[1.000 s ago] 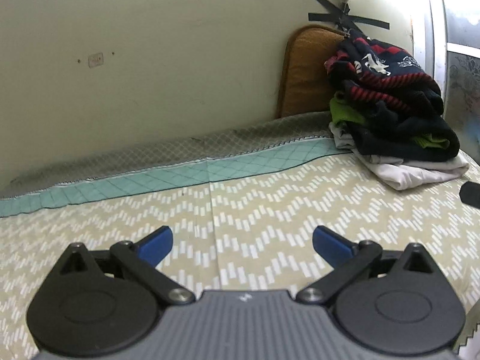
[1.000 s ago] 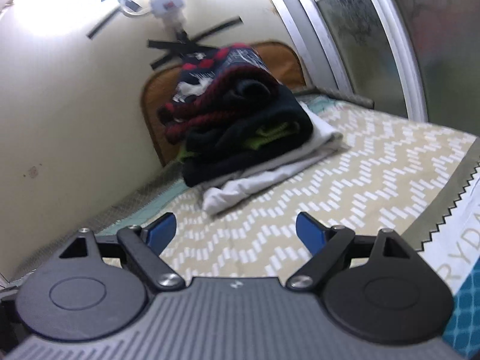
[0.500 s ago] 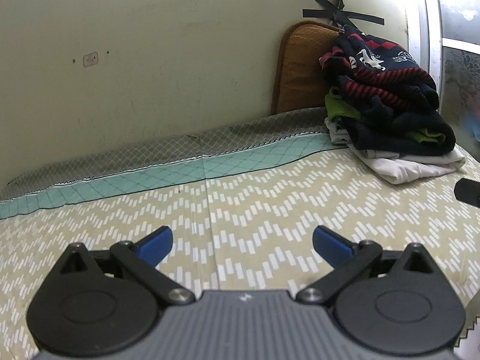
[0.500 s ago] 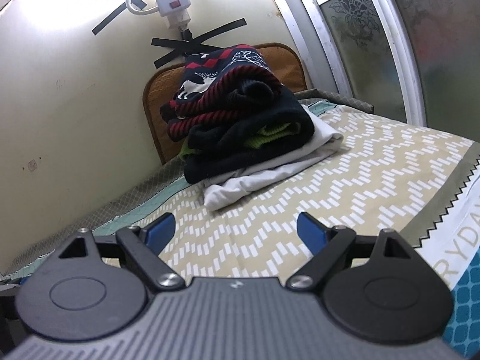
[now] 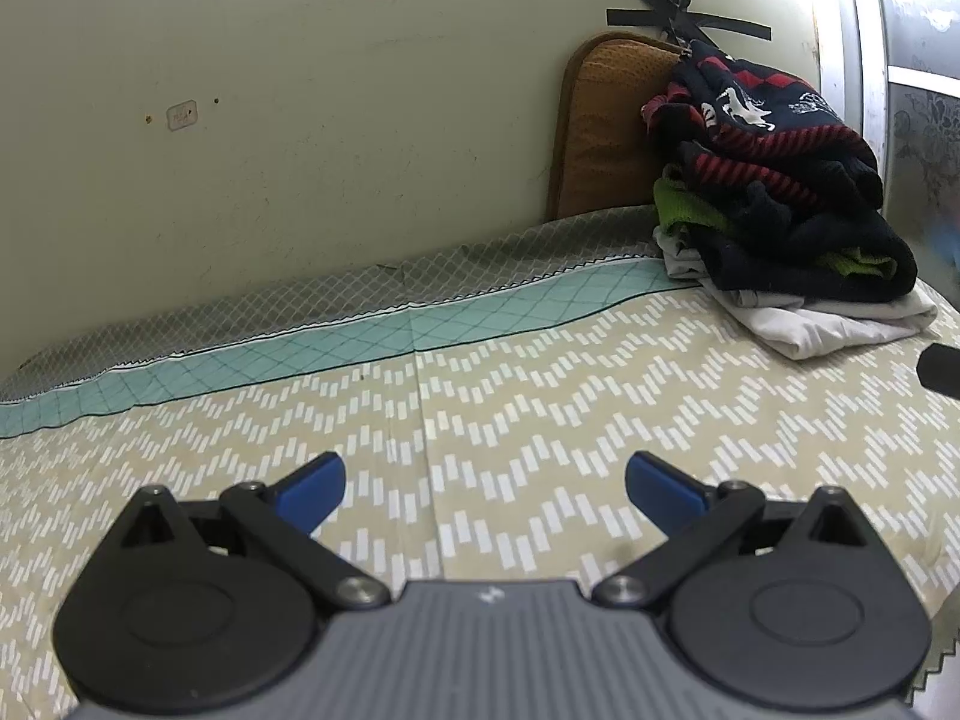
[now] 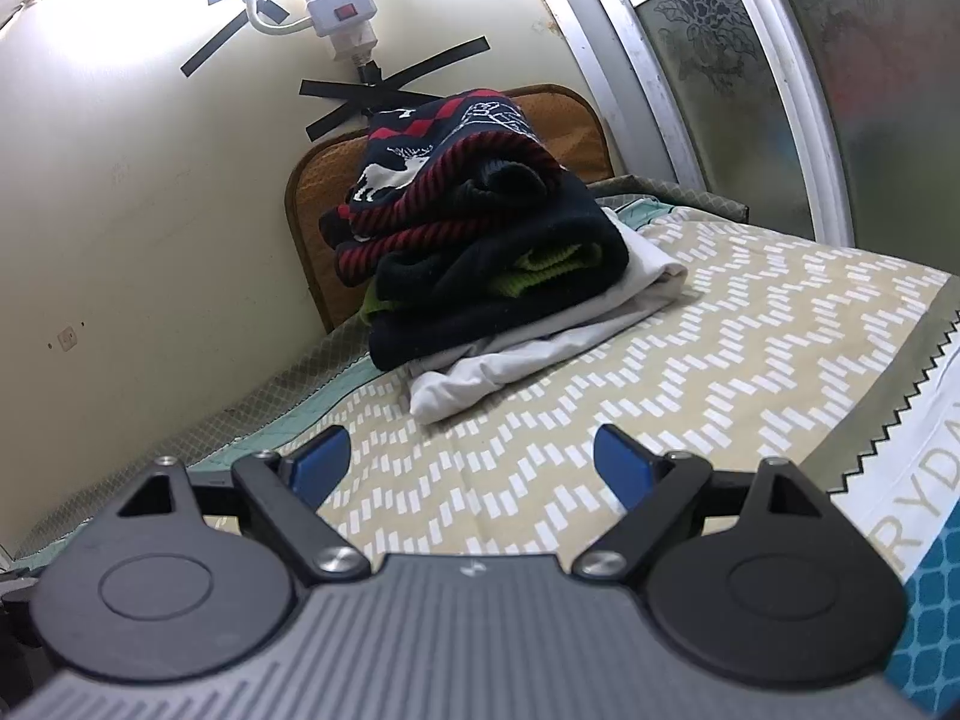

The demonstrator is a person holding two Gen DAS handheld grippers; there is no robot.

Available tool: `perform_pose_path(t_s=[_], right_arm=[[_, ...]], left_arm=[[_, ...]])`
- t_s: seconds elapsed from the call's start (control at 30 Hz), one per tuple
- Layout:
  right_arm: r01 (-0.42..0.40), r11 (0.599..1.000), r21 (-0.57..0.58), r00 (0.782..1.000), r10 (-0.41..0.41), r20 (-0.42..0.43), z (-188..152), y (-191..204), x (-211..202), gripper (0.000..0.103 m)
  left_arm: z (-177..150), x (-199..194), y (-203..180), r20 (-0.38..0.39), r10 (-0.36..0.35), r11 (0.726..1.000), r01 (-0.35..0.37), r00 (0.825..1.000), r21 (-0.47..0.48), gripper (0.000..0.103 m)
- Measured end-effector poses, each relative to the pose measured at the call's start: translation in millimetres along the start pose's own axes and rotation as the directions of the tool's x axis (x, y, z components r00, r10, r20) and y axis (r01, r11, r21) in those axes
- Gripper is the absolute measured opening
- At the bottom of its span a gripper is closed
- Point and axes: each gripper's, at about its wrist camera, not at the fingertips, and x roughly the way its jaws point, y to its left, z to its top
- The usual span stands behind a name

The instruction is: Fold small clothes

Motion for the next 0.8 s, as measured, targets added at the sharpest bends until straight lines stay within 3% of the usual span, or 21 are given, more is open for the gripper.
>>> perform_pose_path(t_s=[0.8], right_arm=[[-0.002,1.000,0.015,1.000,0.002,0.007,-2.0,1.8,-1.6,0.091]], left_arm=[[-1.1,-3.4,-0.3,0.032,0.012,1.000,-0.012,0.999,0.013,0.103]])
